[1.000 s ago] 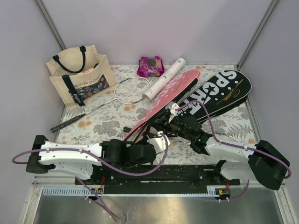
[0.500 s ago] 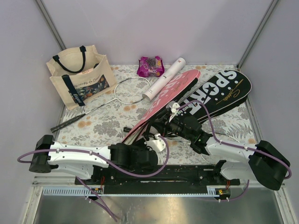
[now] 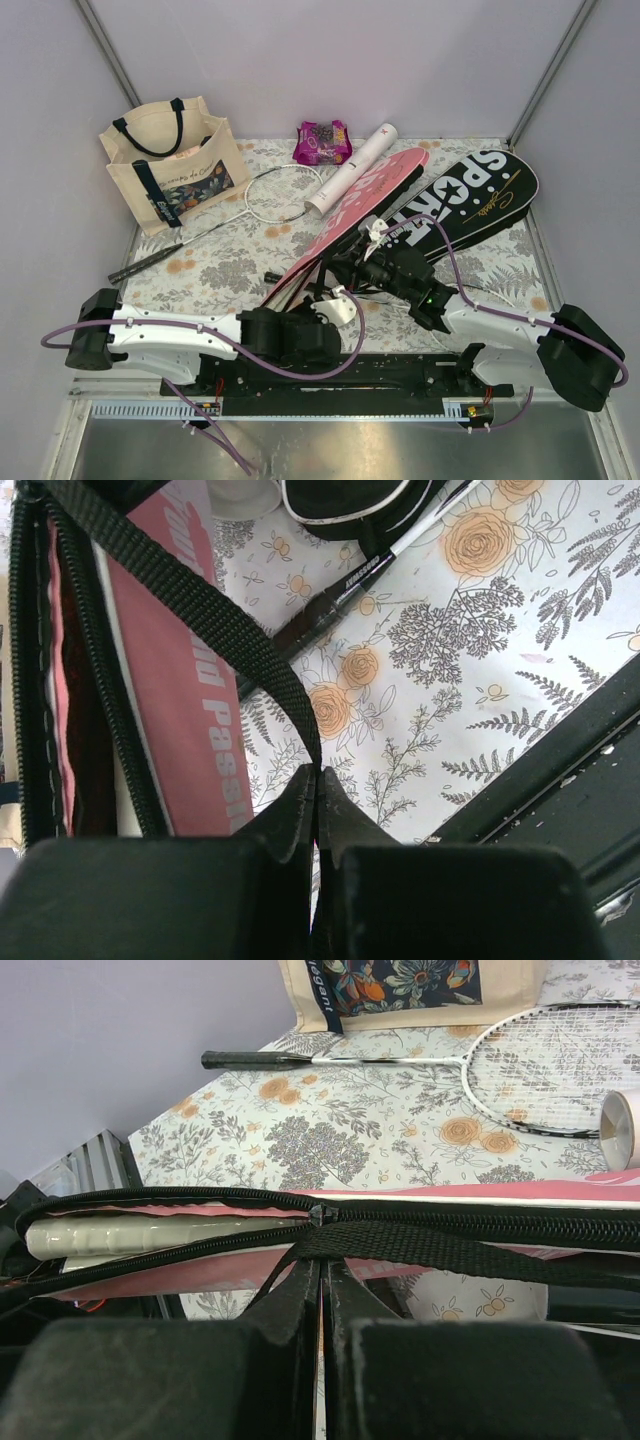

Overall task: Pack up the badminton gear
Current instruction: Zip the racket bag at the center of the board.

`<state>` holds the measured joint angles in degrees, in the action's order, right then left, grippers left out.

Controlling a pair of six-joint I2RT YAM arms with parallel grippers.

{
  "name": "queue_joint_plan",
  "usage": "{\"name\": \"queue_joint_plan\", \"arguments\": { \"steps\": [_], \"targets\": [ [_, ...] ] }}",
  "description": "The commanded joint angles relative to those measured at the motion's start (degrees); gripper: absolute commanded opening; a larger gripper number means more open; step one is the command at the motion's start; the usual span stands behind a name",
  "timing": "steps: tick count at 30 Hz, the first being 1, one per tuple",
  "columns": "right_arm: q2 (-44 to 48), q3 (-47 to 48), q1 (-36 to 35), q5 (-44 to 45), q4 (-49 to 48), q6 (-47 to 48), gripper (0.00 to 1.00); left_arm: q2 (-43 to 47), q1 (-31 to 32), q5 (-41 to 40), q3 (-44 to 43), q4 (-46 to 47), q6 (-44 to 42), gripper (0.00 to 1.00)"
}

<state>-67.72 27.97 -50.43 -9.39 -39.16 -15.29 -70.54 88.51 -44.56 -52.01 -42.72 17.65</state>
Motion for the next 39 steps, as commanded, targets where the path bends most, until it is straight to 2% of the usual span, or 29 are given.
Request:
{"name": "queue_joint_plan", "arguments": {
  "steps": [1, 6, 11, 15, 19, 21, 22, 24, 26, 27, 30, 33, 36, 39],
  "targets": [
    [2.6, 2.4, -0.5, 1.5, -4.5, 0.0, 0.00, 4.1, -0.2, -4.0, -0.9, -0.2, 1.9, 0.00],
    [2.2, 2.0, -0.5, 1.0, -1.6, 1.4, 0.00, 9.8, -1.0, -7.1, -5.5, -2.1, 1.2, 0.00],
    [2.0, 1.7, -0.5, -0.8, 1.0, 2.5, 0.00, 14.2, -4.9, -5.6, -9.3, -0.2, -3.4, 0.00],
    [2.7, 2.0, -0.5, -2.6, 2.5, 3.0, 0.00, 17.4, -14.5, -0.4, -8.8, 1.8, -6.1, 0.00],
    [4.2, 2.8, -0.5, -2.2, 4.6, 3.3, 0.00, 17.5, -27.0, 8.7, -6.4, 2.2, -6.0, 0.00],
    [4.7, 3.5, -0.5, -2.6, 5.1, 3.2, 0.00, 17.1, -31.2, 13.1, -5.7, 2.6, -5.3, 0.00],
    [4.9, 3.8, -0.4, -2.7, 5.4, 3.2, 0.00, 16.8, -32.9, 15.1, -5.6, 2.6, -4.6, 0.03],
    [4.8, 4.8, -0.5, -3.0, 6.4, 3.1, 0.00, 16.3, -35.8, 19.8, -5.8, 2.0, -3.1, 0.25],
    [4.6, 6.7, -0.5, -1.9, 9.4, 2.6, 0.00, 16.1, -38.6, 24.1, -6.5, 0.0, -1.4, 0.53],
    [4.6, 7.5, -0.5, -1.3, 11.0, 2.5, 0.00, 16.2, -40.0, 26.0, -6.8, -0.9, -0.9, 0.57],
    [4.6, 11.2, -0.5, 0.2, 16.6, 1.7, 0.00, 19.1, -43.2, 31.0, -6.6, -1.8, -0.6, 0.60],
    [5.4, 13.2, -0.4, -0.2, 20.3, 2.6, 0.00, 22.0, -47.8, 33.6, -6.6, -1.8, 3.4, 0.66],
    [7.2, 12.2, -0.3, 0.0, 21.0, 4.6, 0.00, 21.6, -54.8, 41.9, -8.9, -4.2, 6.0, 0.67],
    [8.6, 11.1, 0.2, 0.2, 21.6, 4.8, 0.00, 21.1, -58.2, 50.5, -9.5, -3.3, 8.6, 0.68]
  ]
}}
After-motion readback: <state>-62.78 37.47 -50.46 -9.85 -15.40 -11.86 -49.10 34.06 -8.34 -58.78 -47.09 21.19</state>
